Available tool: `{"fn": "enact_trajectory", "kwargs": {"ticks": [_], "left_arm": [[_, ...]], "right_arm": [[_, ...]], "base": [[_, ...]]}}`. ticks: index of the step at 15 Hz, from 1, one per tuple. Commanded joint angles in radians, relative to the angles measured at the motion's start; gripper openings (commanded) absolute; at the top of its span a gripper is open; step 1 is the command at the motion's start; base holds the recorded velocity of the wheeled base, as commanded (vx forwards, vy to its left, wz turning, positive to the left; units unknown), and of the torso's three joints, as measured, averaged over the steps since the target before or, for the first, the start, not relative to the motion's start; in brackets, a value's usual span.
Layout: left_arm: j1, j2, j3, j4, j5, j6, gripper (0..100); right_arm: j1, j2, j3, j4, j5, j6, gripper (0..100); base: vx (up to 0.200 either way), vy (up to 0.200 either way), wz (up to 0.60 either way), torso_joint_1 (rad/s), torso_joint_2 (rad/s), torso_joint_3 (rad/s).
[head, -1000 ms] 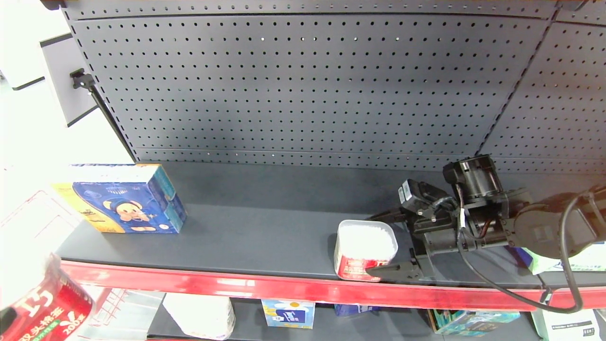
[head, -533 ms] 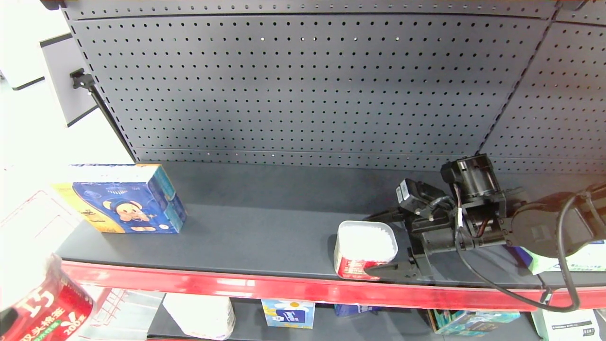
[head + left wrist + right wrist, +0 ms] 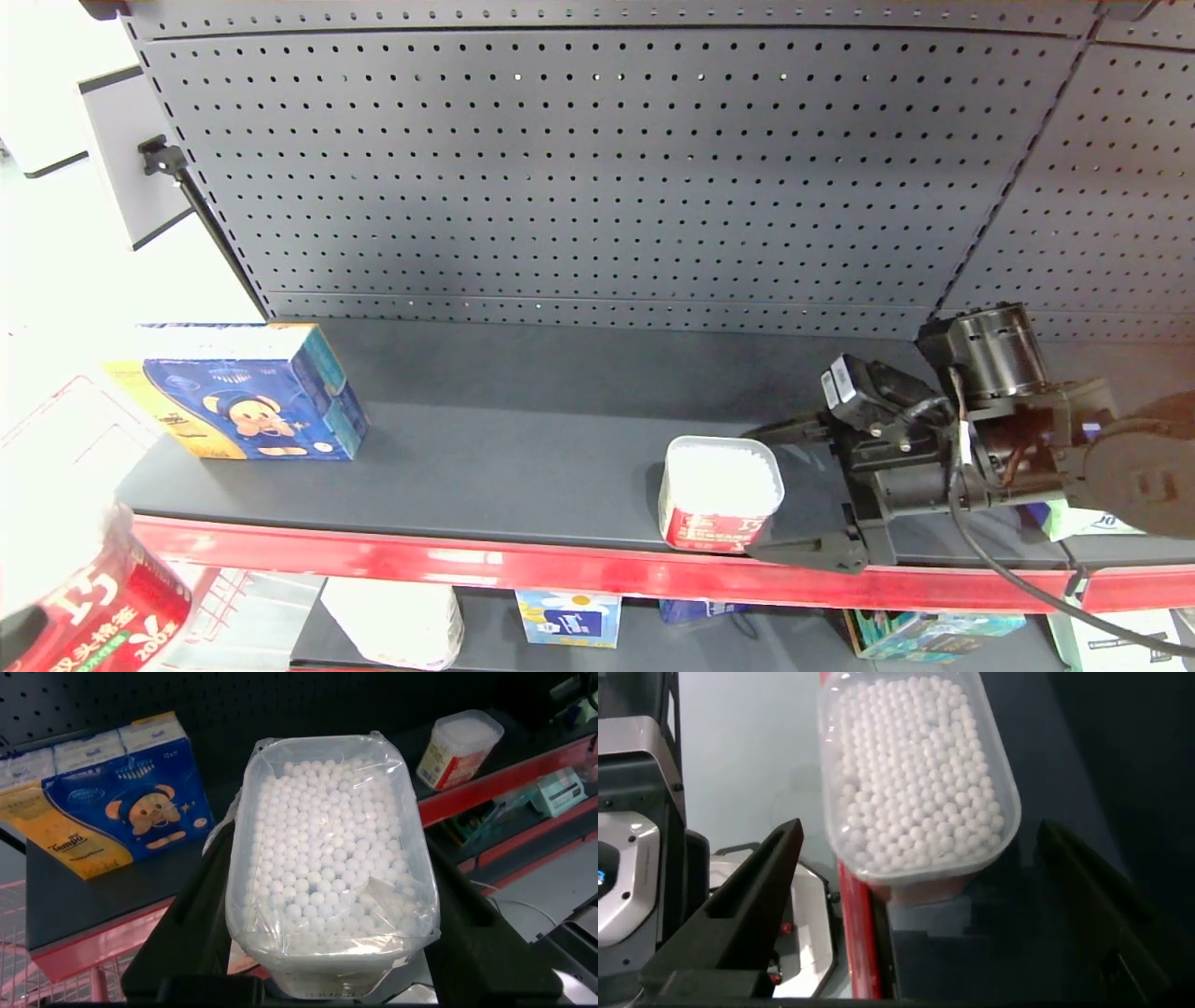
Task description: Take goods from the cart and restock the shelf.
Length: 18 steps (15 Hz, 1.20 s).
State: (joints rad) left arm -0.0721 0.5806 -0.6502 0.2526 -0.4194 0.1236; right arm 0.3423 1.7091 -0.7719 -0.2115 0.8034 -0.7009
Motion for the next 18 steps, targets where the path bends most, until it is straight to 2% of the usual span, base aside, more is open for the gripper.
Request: {"fn": "enact_trajectory", "kwargs": {"ticks": [1,4,6,7,9,11,12,13,14,18], "left_arm": [[-0.002,0.008,0.001,0.001,-0.002,0.001,0],[-0.002,0.019,-0.002,0.001,-0.006,0.001,0],[-0.002,0.025,-0.003,0.001,-0.006,0.001,0],[-0.002,0.025,0.001,0.001,-0.004,0.001,0],[0.003,0.022,-0.002,0.001,0.037,0.004,0],[0.003,0.005,-0.005,0.002,0.232,0.008,0],[0.002,-0.001,-0.003,0.002,0.284,0.013,0],[0.002,-0.007,-0.002,0.002,0.292,0.014,0],[0.002,-0.015,0.001,0.002,0.292,0.014,0],[0.002,-0.051,-0.009,0.005,0.292,0.016,0]], "right_arm": [[-0.014,-0.109,0.057,0.001,0.0,0.011,100],[-0.029,-0.293,0.169,0.0,0.0,0.078,100],[-0.057,-0.382,0.197,0.0,-0.003,0.109,100],[-0.177,-0.545,0.224,0.001,-0.122,0.176,100],[-0.299,-0.712,0.243,0.011,-0.375,0.316,100],[-0.332,-0.836,0.283,0.012,-0.693,0.489,100],[-0.344,-0.878,0.315,0.012,-0.92,0.509,100],[-0.338,-0.901,0.344,0.007,-1.027,0.537,100],[-0.345,-0.919,0.365,0.007,-1.044,0.574,100],[-0.347,-0.957,0.387,0.011,-1.052,0.564,100]], "base": [[0.0,0.0,0.0,0.0,0.0,0.0],[0.0,0.0,0.0,0.0,0.0,0.0],[0.0,0.0,0.0,0.0,0.0,0.0],[0.0,0.0,0.0,0.0,0.0,0.0],[0.0,0.0,0.0,0.0,0.0,0.0],[0.0,0.0,0.0,0.0,0.0,0.0],[0.0,0.0,0.0,0.0,0.0,0.0],[0.0,0.0,0.0,0.0,0.0,0.0],[0.0,0.0,0.0,0.0,0.0,0.0],[0.0,0.0,0.0,0.0,0.0,0.0]]}}
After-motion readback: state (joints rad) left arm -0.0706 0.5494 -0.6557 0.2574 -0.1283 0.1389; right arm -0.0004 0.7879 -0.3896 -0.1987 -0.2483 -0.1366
